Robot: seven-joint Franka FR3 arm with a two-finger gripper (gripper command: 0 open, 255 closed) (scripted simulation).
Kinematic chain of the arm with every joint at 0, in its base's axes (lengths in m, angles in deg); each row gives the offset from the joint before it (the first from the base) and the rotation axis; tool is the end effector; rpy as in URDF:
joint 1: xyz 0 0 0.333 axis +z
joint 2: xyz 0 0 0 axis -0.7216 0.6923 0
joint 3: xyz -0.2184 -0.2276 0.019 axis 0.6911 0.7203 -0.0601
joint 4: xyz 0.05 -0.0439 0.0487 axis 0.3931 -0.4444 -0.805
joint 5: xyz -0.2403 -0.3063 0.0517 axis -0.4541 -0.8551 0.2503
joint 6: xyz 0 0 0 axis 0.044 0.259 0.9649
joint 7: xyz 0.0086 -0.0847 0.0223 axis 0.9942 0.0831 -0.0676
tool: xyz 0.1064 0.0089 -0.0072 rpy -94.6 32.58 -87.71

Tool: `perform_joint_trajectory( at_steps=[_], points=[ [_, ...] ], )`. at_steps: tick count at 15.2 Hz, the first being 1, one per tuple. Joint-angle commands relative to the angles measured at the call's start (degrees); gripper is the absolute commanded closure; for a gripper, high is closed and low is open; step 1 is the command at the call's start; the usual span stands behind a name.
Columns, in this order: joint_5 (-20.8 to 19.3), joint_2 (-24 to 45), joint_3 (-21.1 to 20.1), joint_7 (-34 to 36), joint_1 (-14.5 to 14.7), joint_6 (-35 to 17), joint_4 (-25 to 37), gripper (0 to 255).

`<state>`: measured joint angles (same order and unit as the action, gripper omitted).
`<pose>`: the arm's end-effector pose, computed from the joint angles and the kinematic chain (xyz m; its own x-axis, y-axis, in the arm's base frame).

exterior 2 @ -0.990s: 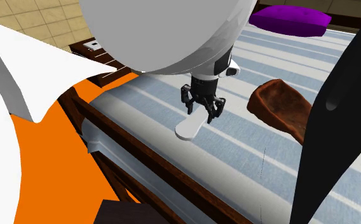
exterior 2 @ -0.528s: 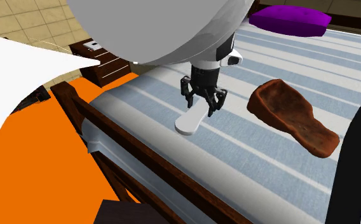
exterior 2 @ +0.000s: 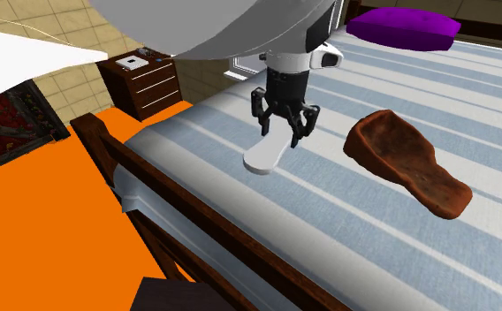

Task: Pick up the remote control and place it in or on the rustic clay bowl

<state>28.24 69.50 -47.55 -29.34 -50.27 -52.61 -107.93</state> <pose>0.4552 -0.0866 0.4975 0.8845 -0.4665 -0.0080 -0.4666 -0.8843 -0.0174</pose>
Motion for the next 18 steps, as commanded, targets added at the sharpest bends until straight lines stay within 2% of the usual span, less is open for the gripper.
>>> perform_joint_trajectory(
  at_steps=[1,18],
  points=[
    [0.0,-0.2,0.1,-0.1,-0.1,1.6,1.3,255],
    [0.1,-0.3,-0.2,0.1,0.1,14.2,13.9,255]
  ],
)
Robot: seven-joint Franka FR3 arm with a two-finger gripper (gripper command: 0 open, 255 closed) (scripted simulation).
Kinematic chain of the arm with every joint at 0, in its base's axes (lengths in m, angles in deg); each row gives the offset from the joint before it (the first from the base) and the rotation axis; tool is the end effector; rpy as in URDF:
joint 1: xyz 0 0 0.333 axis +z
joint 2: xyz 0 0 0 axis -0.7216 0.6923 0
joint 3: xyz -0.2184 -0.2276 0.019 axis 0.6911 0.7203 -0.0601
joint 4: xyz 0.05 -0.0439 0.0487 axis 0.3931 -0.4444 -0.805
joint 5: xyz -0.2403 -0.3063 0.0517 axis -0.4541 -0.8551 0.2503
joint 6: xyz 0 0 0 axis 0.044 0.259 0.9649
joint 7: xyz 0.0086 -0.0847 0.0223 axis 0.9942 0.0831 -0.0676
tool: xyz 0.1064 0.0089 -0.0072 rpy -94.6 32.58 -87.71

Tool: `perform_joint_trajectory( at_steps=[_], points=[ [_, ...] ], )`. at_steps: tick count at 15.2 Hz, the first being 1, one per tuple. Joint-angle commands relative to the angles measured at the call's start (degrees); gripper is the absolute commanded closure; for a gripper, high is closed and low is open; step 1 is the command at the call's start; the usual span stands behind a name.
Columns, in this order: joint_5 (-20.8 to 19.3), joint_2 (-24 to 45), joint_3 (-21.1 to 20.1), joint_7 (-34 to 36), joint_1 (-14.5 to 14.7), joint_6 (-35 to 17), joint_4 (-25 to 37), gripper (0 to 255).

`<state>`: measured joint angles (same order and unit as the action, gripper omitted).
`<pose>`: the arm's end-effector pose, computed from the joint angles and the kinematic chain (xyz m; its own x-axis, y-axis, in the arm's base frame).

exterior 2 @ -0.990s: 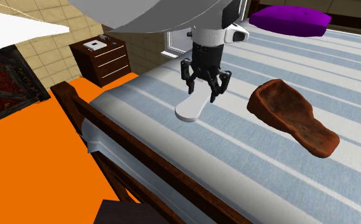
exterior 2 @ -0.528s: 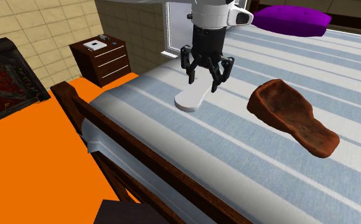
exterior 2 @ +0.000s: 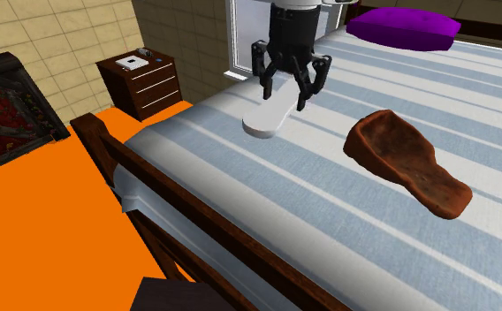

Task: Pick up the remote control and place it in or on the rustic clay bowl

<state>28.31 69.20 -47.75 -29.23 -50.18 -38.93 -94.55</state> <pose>0.4553 -0.0874 0.5909 0.8844 -0.4666 -0.0081 -0.4667 -0.8842 -0.0173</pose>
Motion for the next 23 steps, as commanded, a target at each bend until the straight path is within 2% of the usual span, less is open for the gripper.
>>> perform_joint_trajectory(
  at_steps=[1,12,21,23],
  points=[
    [-0.2,0.5,1.0,-1.5,-0.5,0.6,1.1,255],
    [-0.4,10.2,10.9,-17.2,-6.1,2.0,12.1,255],
    [4.3,24.0,17.8,-30.6,-12.5,5.5,28.3,255],
    [4.1,23.6,17.7,-30.5,-12.5,3.8,26.3,255]
  ],
)
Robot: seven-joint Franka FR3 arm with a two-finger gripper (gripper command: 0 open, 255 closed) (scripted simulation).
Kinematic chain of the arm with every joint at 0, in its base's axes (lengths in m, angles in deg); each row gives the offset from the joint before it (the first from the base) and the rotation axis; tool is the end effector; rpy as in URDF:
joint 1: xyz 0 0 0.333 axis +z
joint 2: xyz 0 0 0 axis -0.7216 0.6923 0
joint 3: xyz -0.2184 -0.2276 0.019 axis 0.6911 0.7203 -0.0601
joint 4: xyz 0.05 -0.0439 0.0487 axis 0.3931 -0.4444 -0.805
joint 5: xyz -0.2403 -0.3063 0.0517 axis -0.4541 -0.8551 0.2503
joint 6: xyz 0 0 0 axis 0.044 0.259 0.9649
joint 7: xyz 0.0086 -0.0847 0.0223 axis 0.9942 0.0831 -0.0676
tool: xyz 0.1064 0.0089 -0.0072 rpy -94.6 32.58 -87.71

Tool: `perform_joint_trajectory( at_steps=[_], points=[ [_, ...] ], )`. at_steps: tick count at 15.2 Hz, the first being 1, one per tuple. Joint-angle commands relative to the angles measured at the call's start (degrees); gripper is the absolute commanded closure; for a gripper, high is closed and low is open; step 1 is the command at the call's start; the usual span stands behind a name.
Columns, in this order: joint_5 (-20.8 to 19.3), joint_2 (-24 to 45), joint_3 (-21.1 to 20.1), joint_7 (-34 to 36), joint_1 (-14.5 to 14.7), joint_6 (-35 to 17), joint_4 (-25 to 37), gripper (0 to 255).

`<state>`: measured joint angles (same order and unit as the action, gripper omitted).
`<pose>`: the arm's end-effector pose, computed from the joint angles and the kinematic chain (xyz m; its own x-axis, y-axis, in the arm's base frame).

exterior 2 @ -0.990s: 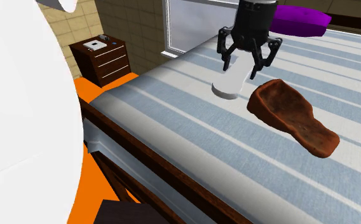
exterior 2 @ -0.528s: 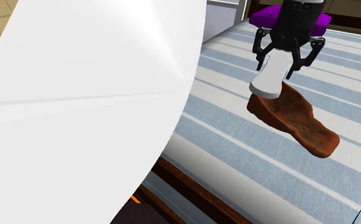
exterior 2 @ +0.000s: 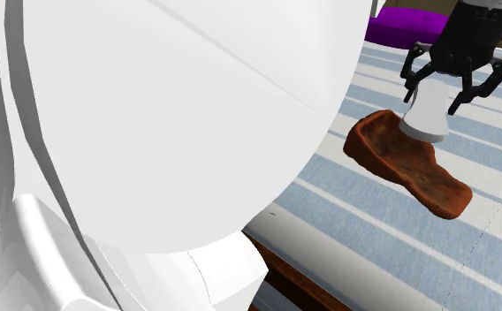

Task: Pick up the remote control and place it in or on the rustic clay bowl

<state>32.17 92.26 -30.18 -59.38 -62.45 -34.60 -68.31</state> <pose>0.4602 -0.3614 0.5962 0.8838 -0.4678 -0.0091 -0.4679 -0.8836 -0.0176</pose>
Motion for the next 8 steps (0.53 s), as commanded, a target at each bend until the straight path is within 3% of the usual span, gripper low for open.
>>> perform_joint_trajectory(
  at_steps=[1,8],
  points=[
    [0.2,0.4,0.1,-0.3,-0.1,-1.3,-0.9,255],
    [-0.1,-0.3,-0.1,-0.3,0.1,-6.9,-7.2,255]
  ],
)
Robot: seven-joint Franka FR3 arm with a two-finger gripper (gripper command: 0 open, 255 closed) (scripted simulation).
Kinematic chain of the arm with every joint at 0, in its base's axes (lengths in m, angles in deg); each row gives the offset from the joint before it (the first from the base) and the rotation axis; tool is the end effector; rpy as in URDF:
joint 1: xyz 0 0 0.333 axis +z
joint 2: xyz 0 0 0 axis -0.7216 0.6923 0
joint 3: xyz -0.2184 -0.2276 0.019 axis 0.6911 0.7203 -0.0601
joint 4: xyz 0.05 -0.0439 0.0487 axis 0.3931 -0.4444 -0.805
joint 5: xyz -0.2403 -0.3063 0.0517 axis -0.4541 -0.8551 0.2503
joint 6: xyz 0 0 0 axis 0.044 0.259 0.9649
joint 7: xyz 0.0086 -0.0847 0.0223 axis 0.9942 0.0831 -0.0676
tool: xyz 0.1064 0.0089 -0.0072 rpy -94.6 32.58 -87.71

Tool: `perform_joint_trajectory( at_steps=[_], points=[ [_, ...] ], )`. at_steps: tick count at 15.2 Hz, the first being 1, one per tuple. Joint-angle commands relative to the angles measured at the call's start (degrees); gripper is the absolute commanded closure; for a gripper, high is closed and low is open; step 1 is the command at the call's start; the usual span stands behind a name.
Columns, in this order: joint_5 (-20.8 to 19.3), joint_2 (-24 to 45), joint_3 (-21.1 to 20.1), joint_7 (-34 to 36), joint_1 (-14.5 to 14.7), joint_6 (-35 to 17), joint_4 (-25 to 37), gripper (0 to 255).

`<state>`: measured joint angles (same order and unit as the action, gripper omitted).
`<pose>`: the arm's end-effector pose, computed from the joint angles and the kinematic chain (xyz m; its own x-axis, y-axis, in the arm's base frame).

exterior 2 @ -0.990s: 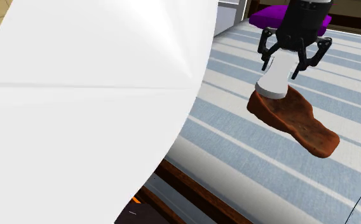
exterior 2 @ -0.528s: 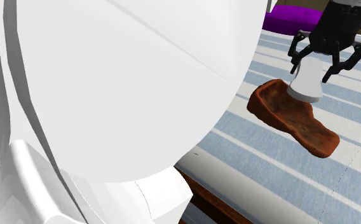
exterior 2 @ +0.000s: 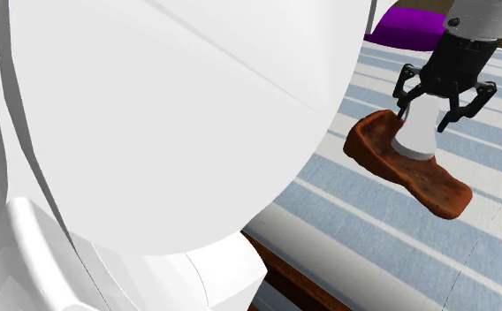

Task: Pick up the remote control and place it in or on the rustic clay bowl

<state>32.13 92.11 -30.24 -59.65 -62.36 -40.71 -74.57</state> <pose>0.4626 -0.3647 0.5548 0.8845 -0.4665 -0.0092 -0.4666 -0.8843 -0.0175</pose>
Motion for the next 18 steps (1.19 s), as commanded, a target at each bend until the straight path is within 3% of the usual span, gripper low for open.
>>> perform_joint_trajectory(
  at_steps=[1,5,12,13,18],
  points=[
    [-0.1,-0.2,0.0,0.0,0.1,-1.6,-1.7,255],
    [0.0,-0.2,-0.1,-0.1,0.1,-4.6,-4.8,255],
    [0.0,-0.2,-0.1,-0.1,0.1,-4.6,-4.8,255],
    [0.0,-0.2,-0.1,-0.1,0.1,-4.6,-4.8,0],
    [0.0,-0.2,-0.1,-0.1,0.1,-4.6,-4.7,0]
  ],
)
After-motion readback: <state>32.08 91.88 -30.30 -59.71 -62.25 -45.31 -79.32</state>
